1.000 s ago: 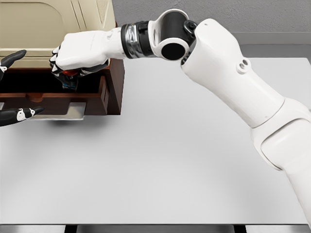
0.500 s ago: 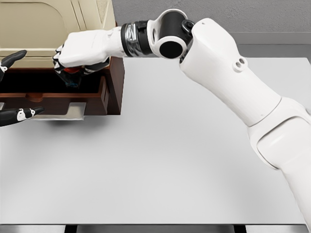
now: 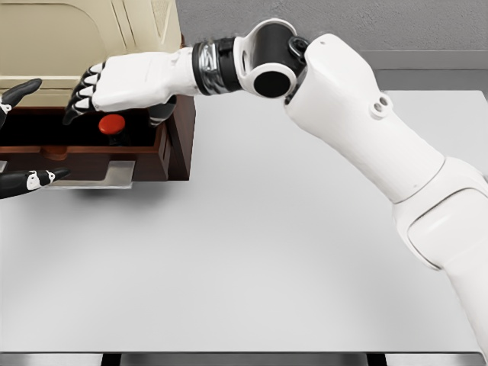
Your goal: Open the cabinet drawer with left arm, and place a switch into the drawer with right arm
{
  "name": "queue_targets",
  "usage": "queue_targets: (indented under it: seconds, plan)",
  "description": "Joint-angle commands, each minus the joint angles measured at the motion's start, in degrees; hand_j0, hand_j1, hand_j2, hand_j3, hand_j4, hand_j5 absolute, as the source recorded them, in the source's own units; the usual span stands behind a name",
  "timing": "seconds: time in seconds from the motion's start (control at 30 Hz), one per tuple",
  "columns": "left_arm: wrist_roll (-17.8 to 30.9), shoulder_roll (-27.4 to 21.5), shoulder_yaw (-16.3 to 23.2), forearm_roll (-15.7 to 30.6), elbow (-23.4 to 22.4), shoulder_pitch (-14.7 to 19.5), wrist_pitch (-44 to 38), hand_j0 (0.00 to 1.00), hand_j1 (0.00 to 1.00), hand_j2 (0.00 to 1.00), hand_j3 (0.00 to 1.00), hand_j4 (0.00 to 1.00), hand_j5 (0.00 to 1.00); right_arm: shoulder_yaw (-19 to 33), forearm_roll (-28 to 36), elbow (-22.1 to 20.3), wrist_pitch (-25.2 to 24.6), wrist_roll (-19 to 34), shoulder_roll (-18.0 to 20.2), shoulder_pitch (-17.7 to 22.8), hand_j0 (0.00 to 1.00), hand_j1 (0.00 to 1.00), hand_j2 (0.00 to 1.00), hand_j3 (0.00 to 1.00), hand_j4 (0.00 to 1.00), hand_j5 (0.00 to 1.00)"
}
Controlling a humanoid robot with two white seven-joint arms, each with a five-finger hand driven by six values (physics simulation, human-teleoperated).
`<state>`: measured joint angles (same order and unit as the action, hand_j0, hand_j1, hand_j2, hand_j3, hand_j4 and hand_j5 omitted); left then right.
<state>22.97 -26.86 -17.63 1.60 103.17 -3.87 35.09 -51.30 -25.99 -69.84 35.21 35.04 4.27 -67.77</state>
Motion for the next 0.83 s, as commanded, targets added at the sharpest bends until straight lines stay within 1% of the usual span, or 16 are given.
queue_targets:
  seconds: [0.0,0.03,0.07,0.1,0.13,0.17,0.2,0.23,0.27,0.33,0.37,0.4,0.43,0.53,0.63,0.8]
  plan:
    - [-0.03,-0.03,0.05,0.42,0.01,0.0,-0.09,1.0,1.0,1.0,1.0,1.0,1.0,-0.03,0.76,-12.41,-0.21,-0.04,7.14,0.35,1.0,1.0,1.0,1.0,1.0,1.0]
    - [-0.03,-0.03,0.05,0.42,0.01,0.0,-0.09,1.0,1.0,1.0,1.0,1.0,1.0,0.06,0.94,-20.76,-0.21,-0.04,13.47,1.5,1.0,1.0,1.0,1.0,1.0,1.0]
    - [-0.03,-0.03,0.05,0.42,0.01,0.0,-0.09,1.0,1.0,1.0,1.0,1.0,1.0,0.06,0.94,-27.27,-0.21,-0.04,18.92,2.81,1.0,1.0,1.0,1.0,1.0,1.0]
    - [-0.03,-0.03,0.05,0.42,0.01,0.0,-0.09,1.0,1.0,1.0,1.0,1.0,1.0,0.41,1.03,-30.62,-0.21,-0.04,23.49,4.22,1.0,1.0,1.0,1.0,1.0,1.0]
    - [-0.03,-0.03,0.05,0.42,0.01,0.0,-0.09,1.0,1.0,1.0,1.0,1.0,1.0,1.46,2.43,-31.15,-0.21,-0.04,28.15,5.36,1.0,1.0,1.0,1.0,1.0,1.0]
    - [-0.03,-0.03,0.14,0.42,0.01,0.0,-0.09,1.0,1.0,1.0,1.0,1.0,1.0,5.59,3.84,-30.89,-0.21,-0.04,32.28,7.29,1.0,1.0,1.0,1.0,1.0,1.0]
    - [-0.03,-0.03,0.14,0.33,0.01,0.0,-0.09,1.0,1.0,1.0,1.0,1.0,1.0,10.86,3.93,-30.71,-0.21,-0.04,35.8,10.98,1.0,1.0,1.0,1.0,1.0,1.0]
    - [-0.03,0.06,0.23,0.24,0.01,0.0,-0.09,1.0,1.0,1.0,1.0,1.0,1.0,15.96,3.84,-30.54,-0.21,-0.04,37.73,15.64,1.0,1.0,1.0,1.0,1.0,1.0]
    - [-0.03,0.06,0.49,0.07,0.01,0.0,-0.09,1.0,1.0,1.0,1.0,1.0,1.0,19.21,3.93,-29.57,-0.21,-0.04,39.76,18.72,1.0,1.0,1.0,1.0,1.0,1.0]
    - [0.06,0.06,1.9,-0.2,0.1,0.44,-0.09,1.0,1.0,1.0,1.0,1.0,1.0,28.96,4.01,-26.67,-0.21,-0.04,40.99,27.68,1.0,1.0,1.0,1.0,1.0,1.0]
    - [0.15,-0.03,3.21,-0.29,0.1,0.88,-0.09,1.0,1.0,1.0,1.0,1.0,1.0,33.1,4.01,-26.4,-0.21,-0.04,40.99,31.46,1.0,1.0,1.0,1.0,1.0,1.0]
    - [0.15,-0.03,4.62,-0.81,0.1,1.23,-0.09,1.0,1.0,1.0,1.0,1.0,1.0,36.88,3.93,-26.32,-0.21,-0.04,40.99,34.63,1.0,1.0,1.0,1.0,1.0,1.0]
    - [0.15,-0.03,4.89,-1.25,0.1,1.76,-0.09,1.0,1.0,1.0,1.0,1.0,1.0,38.29,3.93,-26.32,-0.21,-0.04,40.99,36.04,1.0,1.0,1.0,1.0,1.0,1.0]
    - [0.15,-0.03,10.6,-3.1,0.1,5.36,-0.09,1.0,1.0,1.0,1.0,1.0,1.0,38.38,3.84,-26.14,-0.21,-0.04,41.52,37.44,1.0,1.0,1.0,1.0,1.0,1.0]
    - [0.15,0.05,10.78,-4.42,0.1,6.24,-0.09,1.0,1.0,1.0,1.0,1.0,1.0,38.29,3.84,-25.35,-0.21,-0.04,41.25,38.15,1.0,1.0,1.0,1.0,1.0,1.0]
    - [0.15,0.06,11.66,-4.5,0.1,6.68,-0.09,1.0,1.0,1.0,1.0,1.0,1.0,37.85,3.66,-25.09,-0.21,-0.04,40.73,38.76,1.0,1.0,1.0,1.0,1.0,1.0]
